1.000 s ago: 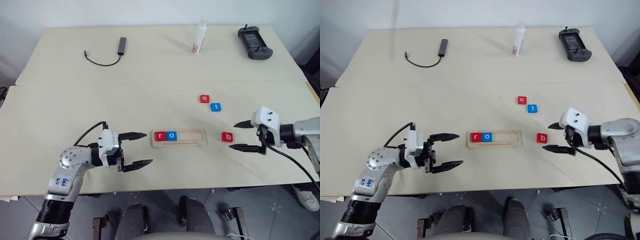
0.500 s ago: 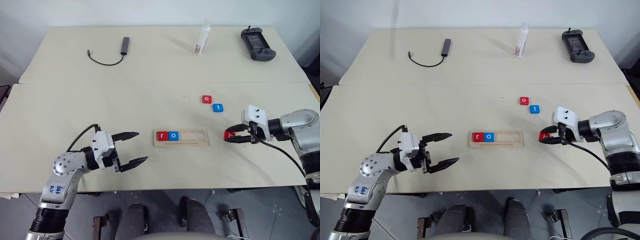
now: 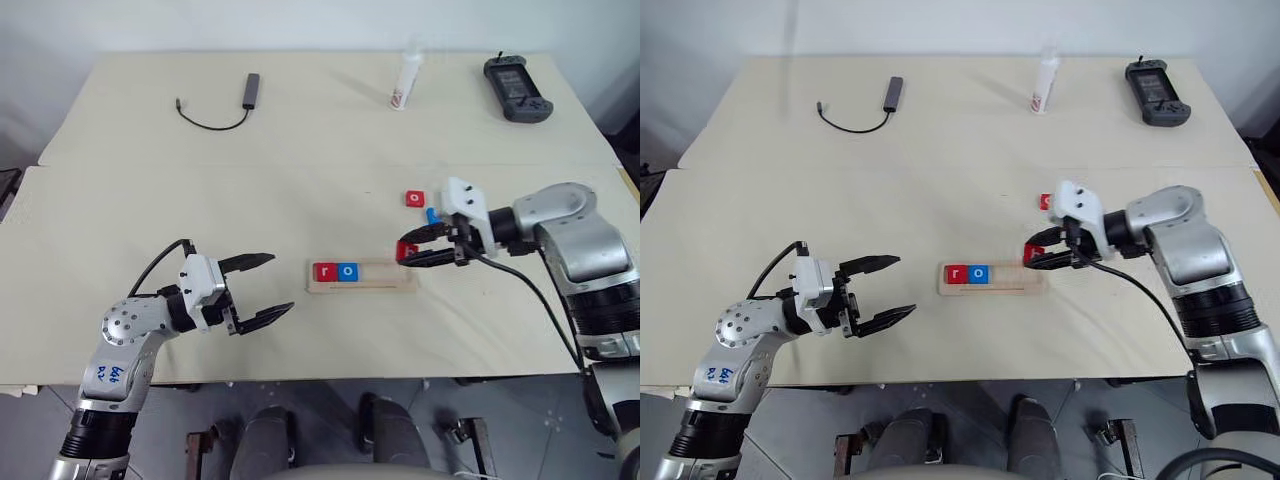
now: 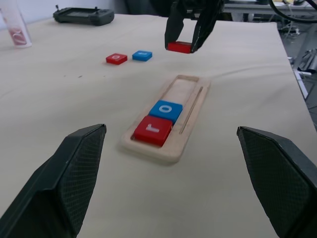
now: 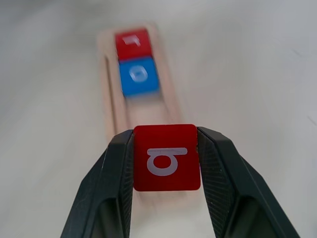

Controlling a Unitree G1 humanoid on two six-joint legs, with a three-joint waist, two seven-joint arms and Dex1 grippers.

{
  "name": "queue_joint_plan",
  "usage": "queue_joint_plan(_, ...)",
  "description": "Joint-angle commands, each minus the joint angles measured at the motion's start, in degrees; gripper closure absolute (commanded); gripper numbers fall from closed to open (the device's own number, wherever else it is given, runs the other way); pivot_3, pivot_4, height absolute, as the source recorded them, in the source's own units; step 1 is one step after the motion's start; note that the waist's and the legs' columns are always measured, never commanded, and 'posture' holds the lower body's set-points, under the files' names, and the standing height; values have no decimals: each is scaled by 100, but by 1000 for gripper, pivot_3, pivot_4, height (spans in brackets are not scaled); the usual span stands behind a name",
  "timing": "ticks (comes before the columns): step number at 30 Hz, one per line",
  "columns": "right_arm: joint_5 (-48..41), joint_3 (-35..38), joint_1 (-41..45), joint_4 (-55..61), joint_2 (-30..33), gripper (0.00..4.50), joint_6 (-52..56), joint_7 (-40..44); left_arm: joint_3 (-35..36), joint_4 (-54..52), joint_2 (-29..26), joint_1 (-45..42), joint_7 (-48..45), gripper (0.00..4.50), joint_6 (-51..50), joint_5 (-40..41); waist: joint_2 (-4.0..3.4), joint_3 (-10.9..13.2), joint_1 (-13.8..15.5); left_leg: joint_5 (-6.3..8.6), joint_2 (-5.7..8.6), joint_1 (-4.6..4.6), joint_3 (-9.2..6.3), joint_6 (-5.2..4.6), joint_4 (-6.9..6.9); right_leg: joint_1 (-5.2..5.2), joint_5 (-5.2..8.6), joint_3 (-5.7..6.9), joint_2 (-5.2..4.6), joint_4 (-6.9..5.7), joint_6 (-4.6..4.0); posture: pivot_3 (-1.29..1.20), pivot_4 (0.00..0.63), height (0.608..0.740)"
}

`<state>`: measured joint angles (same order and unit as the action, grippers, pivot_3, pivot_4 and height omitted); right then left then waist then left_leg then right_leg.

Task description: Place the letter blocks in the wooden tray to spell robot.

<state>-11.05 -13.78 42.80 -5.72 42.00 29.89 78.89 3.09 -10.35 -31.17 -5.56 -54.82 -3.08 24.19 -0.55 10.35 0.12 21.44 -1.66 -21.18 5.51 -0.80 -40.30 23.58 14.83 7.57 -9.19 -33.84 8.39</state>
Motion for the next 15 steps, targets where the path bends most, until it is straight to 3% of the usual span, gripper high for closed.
queue_joint_plan(1,181,-252,132,31,-214,3033,-190,-153,-71,-173,54,11,46,0,75,-34,0,0,-8,0,0,0,0,0,0,1,0,0,0,-1,0,0,150,740)
queue_joint_plan(14,457,-508,291,-494,-662,3033,-643,-279,6,-410,6,247,232,0,73,-33,0,0,-46,0,-4,2,3,1,2,2,0,2,4,-1,0,0,150,740)
queue_joint_plan(15,459,-524,302,-519,-679,2683,-634,-269,5,-421,5,260,249,0,73,-38,0,0,-33,0,-3,1,3,1,2,2,0,1,4,-1,0,0,150,740)
